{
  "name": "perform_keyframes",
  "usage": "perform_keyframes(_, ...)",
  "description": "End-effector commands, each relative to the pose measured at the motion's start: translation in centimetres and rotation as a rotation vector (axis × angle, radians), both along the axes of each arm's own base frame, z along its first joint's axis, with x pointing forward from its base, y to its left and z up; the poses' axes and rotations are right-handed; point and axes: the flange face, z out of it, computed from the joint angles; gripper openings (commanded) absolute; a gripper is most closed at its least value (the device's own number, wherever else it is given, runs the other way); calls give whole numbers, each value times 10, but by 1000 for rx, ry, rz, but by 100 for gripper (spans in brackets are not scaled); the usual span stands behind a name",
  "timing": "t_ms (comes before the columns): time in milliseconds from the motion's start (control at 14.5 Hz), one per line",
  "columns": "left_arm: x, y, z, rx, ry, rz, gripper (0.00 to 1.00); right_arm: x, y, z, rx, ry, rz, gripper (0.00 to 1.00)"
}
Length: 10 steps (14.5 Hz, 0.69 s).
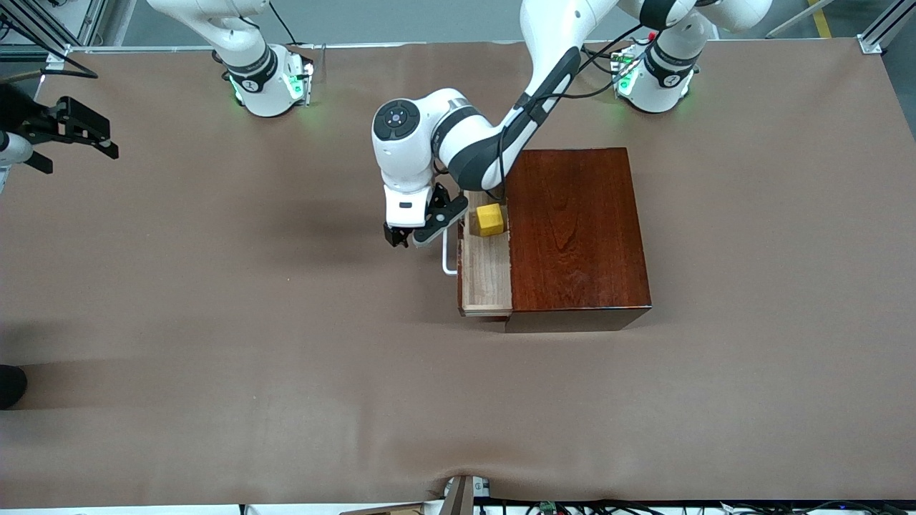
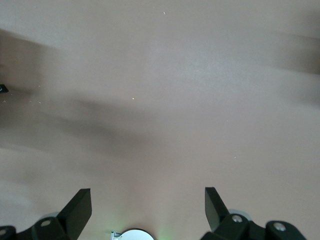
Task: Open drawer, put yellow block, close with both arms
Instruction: 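Move the left gripper to the front of the open drawer, then push the drawer shut into the box with the left gripper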
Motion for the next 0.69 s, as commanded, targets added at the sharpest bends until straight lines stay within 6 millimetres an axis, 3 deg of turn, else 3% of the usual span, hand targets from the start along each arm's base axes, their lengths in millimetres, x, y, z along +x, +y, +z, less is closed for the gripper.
perform_keyframes(0, 7, 16, -1, 109, 17, 27, 100, -7, -1, 2, -7, -3, 5, 100)
perform_keyframes(621, 27, 66, -17, 277, 130, 100, 100, -7, -4, 1, -7, 0, -1, 100)
